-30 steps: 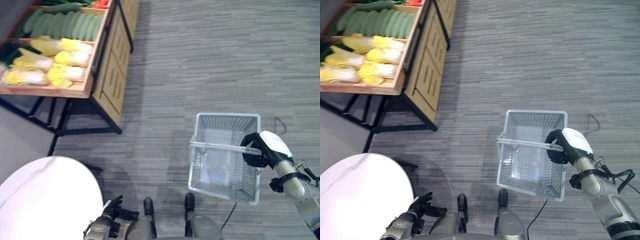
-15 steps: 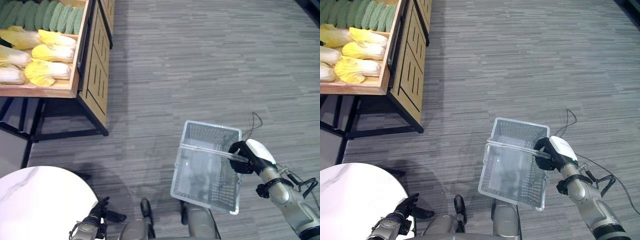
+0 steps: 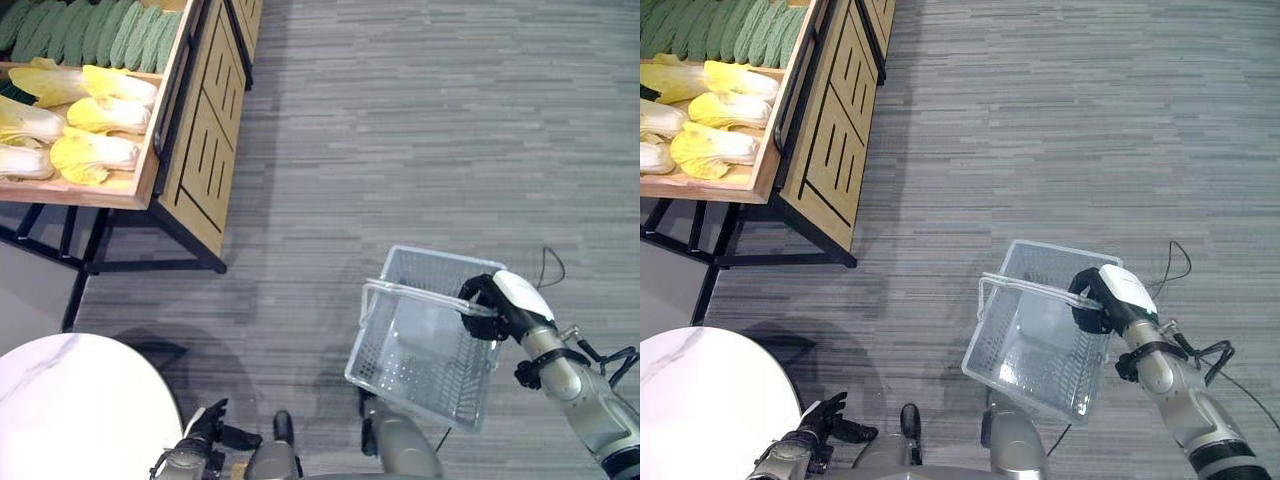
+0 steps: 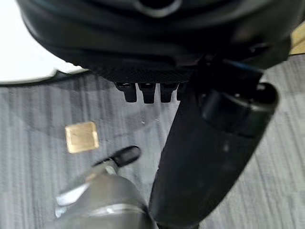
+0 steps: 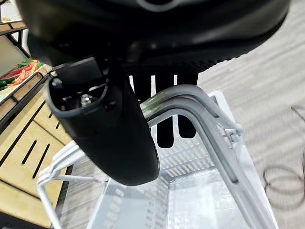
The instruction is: Get the vegetables into the basket
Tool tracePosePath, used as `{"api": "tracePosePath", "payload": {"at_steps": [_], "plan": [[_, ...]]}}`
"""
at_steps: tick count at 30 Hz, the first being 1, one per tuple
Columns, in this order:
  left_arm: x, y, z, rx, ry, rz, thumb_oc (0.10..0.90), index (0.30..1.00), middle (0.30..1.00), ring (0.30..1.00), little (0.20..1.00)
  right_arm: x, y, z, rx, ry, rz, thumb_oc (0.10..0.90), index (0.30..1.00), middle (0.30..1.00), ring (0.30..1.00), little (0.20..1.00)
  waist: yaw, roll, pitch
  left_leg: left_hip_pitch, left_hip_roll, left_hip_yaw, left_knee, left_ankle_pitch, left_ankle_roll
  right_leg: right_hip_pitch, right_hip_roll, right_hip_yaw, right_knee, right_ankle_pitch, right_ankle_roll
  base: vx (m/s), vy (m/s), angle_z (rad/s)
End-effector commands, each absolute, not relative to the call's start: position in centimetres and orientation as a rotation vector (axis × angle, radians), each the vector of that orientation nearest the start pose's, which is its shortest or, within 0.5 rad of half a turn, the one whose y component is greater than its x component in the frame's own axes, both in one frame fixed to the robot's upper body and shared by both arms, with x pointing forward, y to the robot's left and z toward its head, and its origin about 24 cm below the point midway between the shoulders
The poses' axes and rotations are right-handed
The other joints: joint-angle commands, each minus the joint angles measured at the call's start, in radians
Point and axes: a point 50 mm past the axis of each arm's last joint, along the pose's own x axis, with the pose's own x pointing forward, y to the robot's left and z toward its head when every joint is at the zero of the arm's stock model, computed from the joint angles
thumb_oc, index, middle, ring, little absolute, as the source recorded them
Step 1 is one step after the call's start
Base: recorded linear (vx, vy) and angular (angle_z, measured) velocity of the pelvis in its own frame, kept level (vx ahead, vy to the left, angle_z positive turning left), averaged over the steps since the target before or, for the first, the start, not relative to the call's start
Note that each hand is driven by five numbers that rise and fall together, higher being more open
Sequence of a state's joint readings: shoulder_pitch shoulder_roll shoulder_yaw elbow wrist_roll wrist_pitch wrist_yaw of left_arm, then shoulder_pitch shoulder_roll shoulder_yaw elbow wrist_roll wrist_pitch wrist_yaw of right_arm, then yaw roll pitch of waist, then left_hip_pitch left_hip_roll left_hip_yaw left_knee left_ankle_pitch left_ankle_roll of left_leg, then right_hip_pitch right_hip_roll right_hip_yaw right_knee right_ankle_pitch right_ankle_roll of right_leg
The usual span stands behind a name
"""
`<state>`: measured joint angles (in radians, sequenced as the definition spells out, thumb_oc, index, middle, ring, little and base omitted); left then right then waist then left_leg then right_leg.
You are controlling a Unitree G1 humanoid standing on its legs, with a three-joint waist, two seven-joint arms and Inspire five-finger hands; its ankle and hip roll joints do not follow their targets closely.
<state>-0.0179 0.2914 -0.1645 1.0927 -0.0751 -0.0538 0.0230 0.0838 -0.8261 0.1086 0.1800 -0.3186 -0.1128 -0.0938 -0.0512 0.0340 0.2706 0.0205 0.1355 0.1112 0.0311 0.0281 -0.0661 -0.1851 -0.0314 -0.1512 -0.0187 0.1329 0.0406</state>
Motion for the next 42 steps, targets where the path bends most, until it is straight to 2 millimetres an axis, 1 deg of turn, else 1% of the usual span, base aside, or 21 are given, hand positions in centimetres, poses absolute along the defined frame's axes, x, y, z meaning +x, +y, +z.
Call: {"api": "tracePosePath", "payload": {"at_steps": [1,4,5,7,8,10,11,14,15,18,19,20,24,25,30,31,32,33,37,39,42], "plan": [[14.9,25.7,-13.1,0.369,0.961,0.077,0.900,1.000,1.000,1.000,1.000,24.4,-30.0,11.8,-1.169,-0.159,-0.065,0.400,0.300,0.300,0.300,0.300,-0.009,-0.021,-0.040,-0.018,-0.035,-0.033,0.240,0.052,-0.049,-0.022,-0.027,0.014,0.124,-0.072,0.043,0.15,-0.161,0.01],[15.1,25.6,-13.0,0.367,0.957,0.081,0.900,1.000,1.000,1.000,1.000,24.1,-30.4,11.8,-1.180,-0.148,-0.074,0.400,0.300,0.300,0.300,0.300,-0.004,-0.025,-0.030,-0.058,-0.038,-0.043,0.277,0.079,-0.048,0.007,-0.025,0.006,0.123,-0.088,0.035,0.13,-0.098,0.32],[15.3,25.6,-12.9,0.359,0.951,0.093,0.900,1.000,1.000,1.000,1.000,23.8,-30.8,11.7,-1.181,-0.139,-0.098,0.400,0.300,0.300,0.300,0.300,0.015,-0.046,-0.021,-0.165,-0.060,-0.043,0.214,0.037,-0.021,0.048,-0.046,0.009,0.112,-0.104,0.047,0.31,-0.103,0.35],[15.3,25.6,-13.0,0.364,0.954,0.090,0.900,1.000,1.000,1.000,1.000,23.7,-30.9,11.6,-1.176,-0.132,-0.102,0.400,0.300,0.300,0.300,0.300,0.019,-0.052,-0.022,-0.184,-0.056,-0.037,0.197,0.020,-0.015,0.058,-0.050,0.014,0.111,-0.112,0.050,0.25,-0.012,0.35],[15.0,25.5,-13.1,0.373,0.960,0.083,0.900,1.000,1.000,1.000,1.000,23.4,-31.2,11.2,-1.176,-0.115,-0.115,0.400,0.300,0.300,0.300,0.300,0.031,-0.055,-0.029,-0.228,-0.038,-0.023,0.119,0.035,-0.014,0.088,-0.052,0.021,0.109,-0.134,0.054,0.26,0.076,0.28],[14.6,25.7,-13.2,0.380,0.969,0.088,0.900,1.000,1.000,1.000,1.000,23.4,-31.2,10.9,-1.176,-0.106,-0.115,0.400,0.300,0.300,0.300,0.300,0.054,-0.049,-0.033,-0.281,-0.021,-0.044,0.057,0.116,-0.024,0.124,-0.042,0.041,0.116,-0.159,0.055,0.28,0.084,-0.13],[14.6,25.7,-13.2,0.380,0.969,0.089,0.900,1.000,1.000,1.000,1.000,23.4,-31.2,10.8,-1.176,-0.106,-0.115,0.400,0.300,0.300,0.300,0.300,0.054,-0.050,-0.032,-0.277,-0.022,-0.042,0.053,0.117,-0.025,0.125,-0.043,0.042,0.117,-0.161,0.055,0.21,0.067,-0.25],[14.2,26.0,-13.2,0.379,0.975,0.103,0.900,1.000,1.000,1.000,1.000,23.2,-31.2,10.4,-1.179,-0.091,-0.111,0.400,0.300,0.300,0.300,0.300,0.071,-0.044,-0.039,-0.295,-0.015,-0.056,-0.006,0.172,-0.039,0.165,-0.032,0.067,0.115,-0.182,0.058,0.24,0.112,-0.41],[13.4,26.1,-13.5,0.377,1.000,0.101,0.900,1.000,1.000,1.000,1.000,22.6,-31.2,9.9,-1.184,-0.061,-0.091,0.400,0.300,0.300,0.300,0.300,0.071,-0.046,-0.057,-0.253,-0.010,0.009,-0.030,0.161,-0.034,0.202,-0.040,0.076,0.107,-0.193,0.070,0.43,0.249,-0.40],[13.0,26.1,-13.6,0.382,1.014,0.098,0.900,1.000,1.000,1.000,1.000,22.5,-31.1,9.5,-1.185,-0.049,-0.093,0.400,0.300,0.300,0.300,0.300,0.072,-0.045,-0.069,-0.227,-0.023,0.023,-0.058,0.160,-0.022,0.202,-0.055,0.087,0.116,-0.192,0.080,0.23,0.192,-0.39],[13.1,26.1,-13.6,0.385,1.013,0.097,0.900,1.000,1.000,1.000,1.000,22.5,-30.9,9.3,-1.179,-0.044,-0.091,0.400,0.300,0.300,0.300,0.300,0.069,-0.047,-0.073,-0.215,-0.032,0.032,-0.068,0.155,-0.015,0.202,-0.064,0.093,0.120,-0.187,0.087,0.18,0.245,-0.33],[13.1,26.2,-13.6,0.389,1.018,0.094,0.900,1.000,1.000,1.000,1.000,22.7,-30.4,8.8,-1.160,-0.040,-0.084,0.400,0.300,0.300,0.300,0.300,0.068,-0.060,-0.074,-0.202,-0.053,0.049,-0.063,0.131,0.011,0.193,-0.085,0.119,0.143,-0.166,0.105,0.20,0.311,-0.21],[13.6,26.4,-13.3,0.390,0.989,0.100,0.900,1.000,1.000,1.000,1.000,23.5,-29.8,8.3,-1.143,-0.039,-0.078,0.400,0.300,0.300,0.300,0.300,0.079,-0.077,-0.072,-0.197,-0.081,0.081,-0.060,0.097,0.042,0.160,-0.116,0.144,0.169,-0.105,0.137,0.11,0.237,-0.24],[13.9,26.7,-13.0,0.389,0.978,0.112,0.900,1.000,1.000,1.000,1.000,23.8,-29.6,8.2,-1.128,-0.049,-0.082,0.400,0.300,0.300,0.300,0.300,0.082,-0.075,-0.065,-0.186,-0.089,0.092,-0.065,0.083,0.058,0.122,-0.120,0.143,0.268,-0.082,0.146,0.09,0.209,-0.22],[14.4,27.3,-12.7,0.399,0.971,0.136,0.900,1.000,1.000,1.000,1.000,24.3,-29.0,8.2,-1.114,-0.065,-0.072,0.400,0.300,0.300,0.300,0.300,0.069,-0.072,-0.040,-0.148,-0.097,0.100,-0.082,0.069,0.066,0.044,-0.115,0.125,0.365,-0.033,0.150,0.06,0.118,-0.06],[14.7,27.5,-12.6,0.411,0.971,0.139,0.900,1.000,1.000,1.000,1.000,24.5,-29.0,8.5,-1.112,-0.078,-0.076,0.400,0.300,0.300,0.300,0.300,0.059,-0.066,-0.023,-0.123,-0.102,0.099,-0.075,0.041,0.066,-0.011,-0.095,0.107,0.326,-0.044,0.132,0.15,0.086,-0.05],[14.7,27.5,-12.6,0.410,0.971,0.139,0.900,1.000,1.000,1.000,1.000,24.5,-29.0,8.6,-1.112,-0.078,-0.076,0.400,0.300,0.300,0.300,0.300,0.057,-0.065,-0.021,-0.121,-0.102,0.098,-0.073,0.039,0.066,-0.009,-0.095,0.106,0.327,-0.047,0.131,0.29,0.049,-0.08],[14.8,27.6,-12.6,0.414,0.974,0.150,0.900,1.000,1.000,1.000,1.000,24.8,-28.8,9.0,-1.103,-0.101,-0.085,0.400,0.300,0.300,0.300,0.300,0.049,-0.064,-0.007,-0.096,-0.106,0.083,-0.063,0.009,0.064,-0.063,-0.074,0.103,0.240,-0.063,0.123,0.22,-0.037,-0.10],[14.8,27.4,-12.7,0.438,0.980,0.133,0.900,1.000,1.000,1.000,1.000,24.8,-28.9,9.6,-1.116,-0.129,-0.088,0.400,0.300,0.300,0.300,0.300,0.021,-0.074,0.009,-0.037,-0.120,0.051,-0.043,-0.045,0.052,-0.144,-0.085,0.104,0.097,0.022,0.140,0.24,-0.060,0.09],[14.5,27.4,-12.8,0.440,0.988,0.131,0.900,1.000,1.000,1.000,1.000,24.6,-29.0,9.8,-1.130,-0.135,-0.092,0.400,0.300,0.300,0.300,0.300,0.009,-0.072,0.007,-0.008,-0.120,0.032,-0.035,-0.070,0.046,-0.153,-0.094,0.094,0.079,0.043,0.150,0.28,-0.101,0.38],[14.2,27.1,-13.1,0.431,0.997,0.133,0.900,1.000,1.000,1.000,1.000,24.4,-29.2,9.8,-1.137,-0.127,-0.089,0.400,0.300,0.300,0.300,0.300,0.004,-0.072,-0.006,0.013,-0.127,0.009,-0.008,-0.094,0.041,-0.120,-0.090,0.084,0.080,0.052,0.136,0.27,-0.126,0.58]]}}
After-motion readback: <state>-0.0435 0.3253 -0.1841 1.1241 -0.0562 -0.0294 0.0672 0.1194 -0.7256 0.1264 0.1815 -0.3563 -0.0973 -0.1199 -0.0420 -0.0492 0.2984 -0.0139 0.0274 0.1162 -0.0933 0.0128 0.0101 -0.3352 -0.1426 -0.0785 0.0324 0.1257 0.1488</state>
